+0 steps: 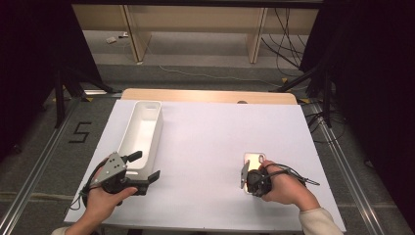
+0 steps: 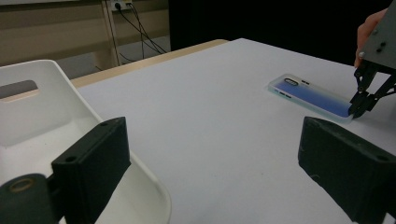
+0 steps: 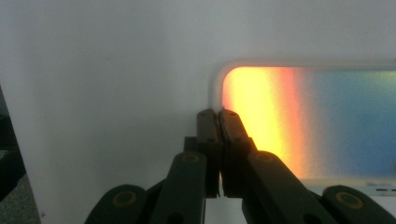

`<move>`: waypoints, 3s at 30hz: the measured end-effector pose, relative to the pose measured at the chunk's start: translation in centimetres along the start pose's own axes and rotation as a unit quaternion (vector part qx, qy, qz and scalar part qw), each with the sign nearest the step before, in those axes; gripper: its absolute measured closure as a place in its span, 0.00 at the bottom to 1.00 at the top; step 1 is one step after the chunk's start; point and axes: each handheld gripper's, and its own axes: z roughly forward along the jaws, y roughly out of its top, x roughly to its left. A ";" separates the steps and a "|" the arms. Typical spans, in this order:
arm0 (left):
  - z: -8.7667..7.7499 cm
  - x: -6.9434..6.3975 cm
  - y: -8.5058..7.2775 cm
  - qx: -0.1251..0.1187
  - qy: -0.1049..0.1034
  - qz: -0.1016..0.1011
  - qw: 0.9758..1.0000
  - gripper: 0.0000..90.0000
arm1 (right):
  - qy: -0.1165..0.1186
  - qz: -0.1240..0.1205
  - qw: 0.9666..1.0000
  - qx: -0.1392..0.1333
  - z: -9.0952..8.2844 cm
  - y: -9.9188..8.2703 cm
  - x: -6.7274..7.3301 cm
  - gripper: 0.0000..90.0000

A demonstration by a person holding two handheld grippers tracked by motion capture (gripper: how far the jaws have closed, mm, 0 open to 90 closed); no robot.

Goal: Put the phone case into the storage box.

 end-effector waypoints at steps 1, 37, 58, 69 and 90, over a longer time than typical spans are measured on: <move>0.0 0.0 0.0 -0.001 -0.001 0.000 1.000 0.10 | -0.002 -0.005 1.000 0.000 0.0 0.0 -0.1 0.99; 0.0 0.0 0.0 0.004 0.001 0.001 1.000 0.10 | -0.070 -0.016 0.997 -0.011 -1.9 0.7 0.3 0.99; 0.0 0.0 0.0 0.005 0.000 0.001 1.000 0.10 | -0.140 -0.016 0.990 -0.021 -2.4 2.0 0.5 0.99; 0.0 0.0 0.0 0.005 0.000 0.001 1.000 0.10 | -0.149 0.000 0.988 -0.026 -2.0 2.3 0.6 0.99; 1.6 -0.6 2.4 0.017 0.008 0.015 1.000 0.14 | -0.187 -0.013 0.982 -0.038 -2.4 4.4 1.4 0.99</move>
